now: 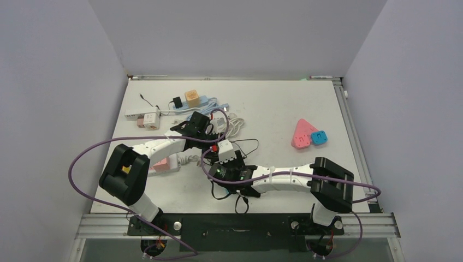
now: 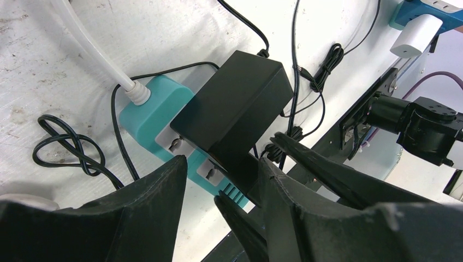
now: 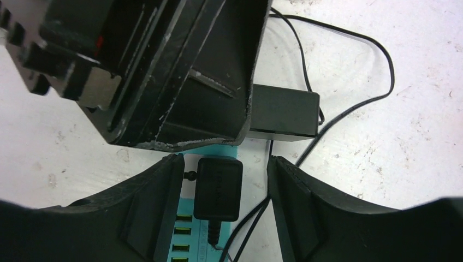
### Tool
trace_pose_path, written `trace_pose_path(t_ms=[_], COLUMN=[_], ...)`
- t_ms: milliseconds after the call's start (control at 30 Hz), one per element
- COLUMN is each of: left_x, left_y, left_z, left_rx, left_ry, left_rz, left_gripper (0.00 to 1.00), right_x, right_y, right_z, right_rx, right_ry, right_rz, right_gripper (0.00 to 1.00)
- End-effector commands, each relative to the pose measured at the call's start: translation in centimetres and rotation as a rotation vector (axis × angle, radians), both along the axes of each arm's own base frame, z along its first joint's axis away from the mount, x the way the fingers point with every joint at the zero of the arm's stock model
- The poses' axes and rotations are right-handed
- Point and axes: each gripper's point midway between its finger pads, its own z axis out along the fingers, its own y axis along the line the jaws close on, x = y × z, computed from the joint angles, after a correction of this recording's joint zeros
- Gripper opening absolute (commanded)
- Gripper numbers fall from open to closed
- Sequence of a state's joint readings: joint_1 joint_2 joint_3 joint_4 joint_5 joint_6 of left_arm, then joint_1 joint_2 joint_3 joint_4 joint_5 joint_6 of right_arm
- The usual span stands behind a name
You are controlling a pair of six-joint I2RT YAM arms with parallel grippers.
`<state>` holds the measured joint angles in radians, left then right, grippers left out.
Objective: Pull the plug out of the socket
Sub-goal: Remove the plug from the socket.
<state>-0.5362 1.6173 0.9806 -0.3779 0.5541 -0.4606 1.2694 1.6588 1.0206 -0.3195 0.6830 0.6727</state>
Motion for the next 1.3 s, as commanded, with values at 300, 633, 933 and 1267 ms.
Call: trace_pose_path(t_ms=[300,633,933,1267], left_x=[1.1,1.2,1.0,0.5], left_y=[-0.9,-0.3,-0.3,-0.4], left_z=[1.6,0.8,0.0,-1.0], left_rx=[-0.033,0.036,0.075,0.113], left_ry=[-0.061,-0.071,-0.074,-0.067], left_rz=[-0.017,-0.023,-0.034,-0.046], left_gripper=[0.42,0.36,0.28,0.25], right_x=[0.3,0.1,0.1,0.6], right_y=[0.6,0.8,0.3,-0.7], right_z=[-0.8,-1.2,-1.8,-1.9], right_rx=[-0.022,-0.009,0.078,0.230], right_ry=[-0.009,0.018,0.078,0.153], right_rz=[-0.001,0.005,0.006,0.008], right_gripper=[0.47,0.15,0.05,0.05])
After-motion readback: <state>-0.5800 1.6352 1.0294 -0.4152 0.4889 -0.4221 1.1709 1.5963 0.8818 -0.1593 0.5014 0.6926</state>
